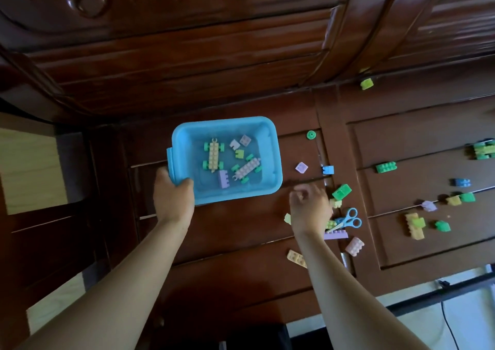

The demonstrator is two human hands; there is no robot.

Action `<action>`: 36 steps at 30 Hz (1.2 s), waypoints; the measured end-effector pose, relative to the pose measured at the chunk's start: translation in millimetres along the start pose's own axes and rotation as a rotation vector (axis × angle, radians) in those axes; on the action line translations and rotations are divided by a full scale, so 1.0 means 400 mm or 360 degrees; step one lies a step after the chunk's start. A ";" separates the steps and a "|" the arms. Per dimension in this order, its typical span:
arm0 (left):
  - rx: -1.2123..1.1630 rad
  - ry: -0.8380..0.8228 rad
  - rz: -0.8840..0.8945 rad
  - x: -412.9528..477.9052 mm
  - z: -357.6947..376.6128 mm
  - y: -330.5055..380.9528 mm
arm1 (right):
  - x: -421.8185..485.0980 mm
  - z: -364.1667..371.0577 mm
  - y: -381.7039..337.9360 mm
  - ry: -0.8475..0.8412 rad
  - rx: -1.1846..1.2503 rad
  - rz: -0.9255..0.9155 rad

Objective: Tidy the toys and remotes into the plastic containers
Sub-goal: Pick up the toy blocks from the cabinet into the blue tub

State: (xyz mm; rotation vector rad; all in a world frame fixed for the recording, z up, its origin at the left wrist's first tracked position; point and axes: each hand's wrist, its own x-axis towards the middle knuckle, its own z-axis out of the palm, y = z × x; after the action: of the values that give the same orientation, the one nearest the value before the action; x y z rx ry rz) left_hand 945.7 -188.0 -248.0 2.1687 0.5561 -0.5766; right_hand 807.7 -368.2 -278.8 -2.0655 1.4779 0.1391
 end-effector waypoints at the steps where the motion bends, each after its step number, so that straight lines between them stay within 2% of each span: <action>1: -0.0007 0.0003 0.0011 -0.001 0.000 0.005 | 0.002 -0.018 -0.027 0.0128 0.0141 -0.0003; 3: -0.0030 -0.0019 0.0043 -0.006 0.005 0.015 | -0.004 -0.064 -0.086 0.0293 0.0394 -0.0195; 5: -0.0030 -0.0049 0.0072 -0.015 0.013 0.026 | -0.015 -0.100 -0.141 0.0259 0.0552 -0.0439; 7: -0.0014 -0.0062 0.0088 -0.022 0.021 0.038 | -0.008 -0.115 -0.177 0.0184 0.0559 -0.0555; 9: 0.0002 -0.0048 0.0098 -0.018 0.029 0.049 | 0.028 -0.112 -0.183 0.0242 0.0515 -0.0493; 11: 0.0030 -0.0022 0.0105 -0.008 0.032 0.054 | 0.078 -0.101 -0.161 0.0272 0.0433 -0.0260; 14: 0.0038 -0.0001 0.0110 0.006 0.032 0.053 | 0.140 -0.076 -0.094 0.0116 0.0088 -0.0014; 17: 0.0034 0.0001 0.0123 0.016 0.042 0.055 | 0.160 -0.048 -0.054 -0.0188 -0.0242 -0.0190; 19: 0.0017 0.0006 0.0108 0.018 0.050 0.056 | 0.163 -0.029 -0.044 -0.0279 -0.0350 -0.0283; 22: -0.0007 0.0015 0.0071 0.015 0.064 0.052 | 0.165 -0.012 -0.035 -0.0229 -0.0342 -0.0345; 25: -0.0044 0.0022 0.0043 0.006 0.075 0.050 | 0.171 -0.030 -0.023 0.0060 -0.0198 -0.0236; 27: -0.0058 0.0015 0.0038 -0.004 0.085 0.052 | 0.187 -0.059 -0.003 0.0186 -0.0264 -0.0166; 30: -0.0069 -0.0010 0.0019 -0.014 0.103 0.058 | 0.211 -0.089 0.029 -0.0080 -0.0560 -0.0120; 32: -0.0055 -0.0031 0.0008 -0.019 0.122 0.066 | 0.223 -0.094 0.044 -0.0218 -0.0652 -0.0188; 34: -0.0036 -0.0047 0.0009 -0.021 0.138 0.074 | 0.233 -0.095 0.040 -0.0199 -0.0583 -0.0253; 36: -0.0004 -0.0055 0.0018 -0.020 0.149 0.080 | 0.247 -0.097 0.018 -0.0066 -0.0397 -0.0318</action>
State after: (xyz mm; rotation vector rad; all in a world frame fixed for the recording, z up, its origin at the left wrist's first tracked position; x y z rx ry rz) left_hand 944.5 -255.4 -258.4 2.1540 0.5252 -0.6056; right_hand 829.2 -471.8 -290.2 -2.3807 1.2733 0.2983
